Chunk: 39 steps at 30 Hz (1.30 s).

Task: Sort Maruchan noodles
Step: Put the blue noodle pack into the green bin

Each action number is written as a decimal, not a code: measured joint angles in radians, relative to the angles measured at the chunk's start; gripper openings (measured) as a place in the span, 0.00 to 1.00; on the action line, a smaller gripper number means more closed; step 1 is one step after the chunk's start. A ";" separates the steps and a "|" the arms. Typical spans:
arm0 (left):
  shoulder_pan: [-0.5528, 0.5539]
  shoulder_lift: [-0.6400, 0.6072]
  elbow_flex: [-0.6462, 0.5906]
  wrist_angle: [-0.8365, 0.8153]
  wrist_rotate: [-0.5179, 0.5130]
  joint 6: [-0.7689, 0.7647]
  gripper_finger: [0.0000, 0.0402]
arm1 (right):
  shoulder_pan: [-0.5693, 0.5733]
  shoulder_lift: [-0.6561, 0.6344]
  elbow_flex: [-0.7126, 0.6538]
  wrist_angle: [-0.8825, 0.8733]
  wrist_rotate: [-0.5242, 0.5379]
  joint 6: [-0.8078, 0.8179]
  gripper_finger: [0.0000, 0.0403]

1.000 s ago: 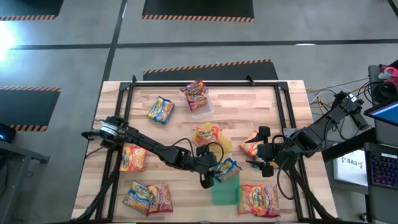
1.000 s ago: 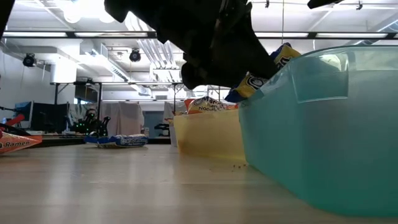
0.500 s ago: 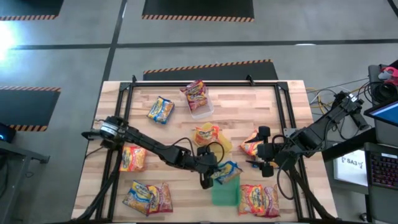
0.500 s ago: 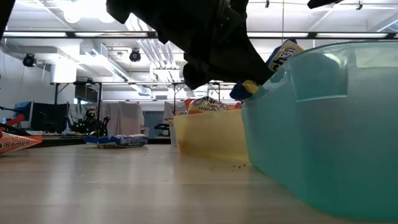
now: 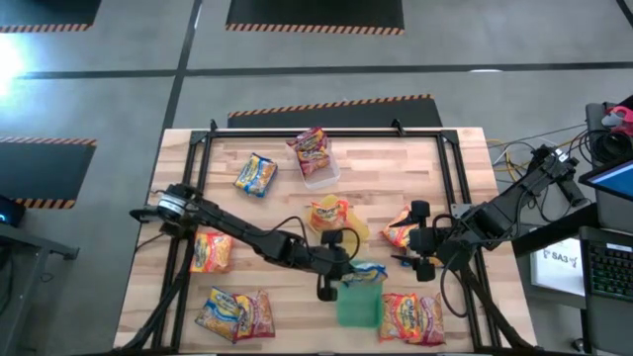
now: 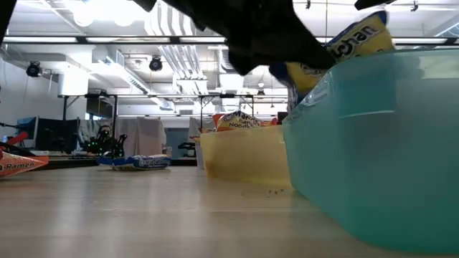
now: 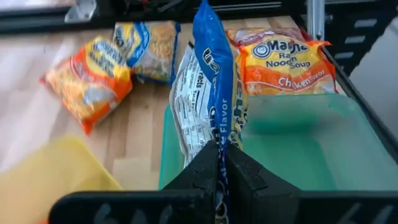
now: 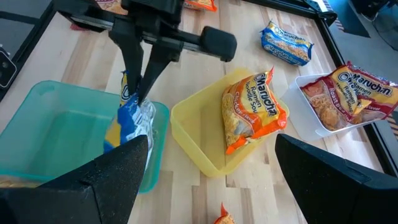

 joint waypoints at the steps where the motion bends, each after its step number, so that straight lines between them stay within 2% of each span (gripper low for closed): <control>1: 0.000 0.000 0.010 -0.013 0.000 0.029 0.00 | 0.000 0.000 0.000 0.000 0.000 0.000 0.85; 15: 0.008 0.000 0.122 -0.224 -0.054 0.359 0.00 | 0.000 0.000 0.000 0.000 0.000 0.000 0.85; 26: 0.009 0.025 0.064 -0.242 -0.078 0.366 0.00 | 0.000 0.000 0.000 0.000 0.000 0.000 0.85; 30: 0.009 0.022 0.066 -0.245 -0.091 0.311 0.00 | 0.000 0.000 0.000 0.000 0.000 0.000 0.85; 34: 0.012 0.016 0.075 -0.269 -0.134 0.260 0.06 | 0.000 0.000 0.000 0.000 0.000 0.000 0.85; 39: 0.012 0.013 0.075 -0.284 -0.233 0.259 0.21 | 0.000 0.000 0.000 0.000 0.000 0.000 0.85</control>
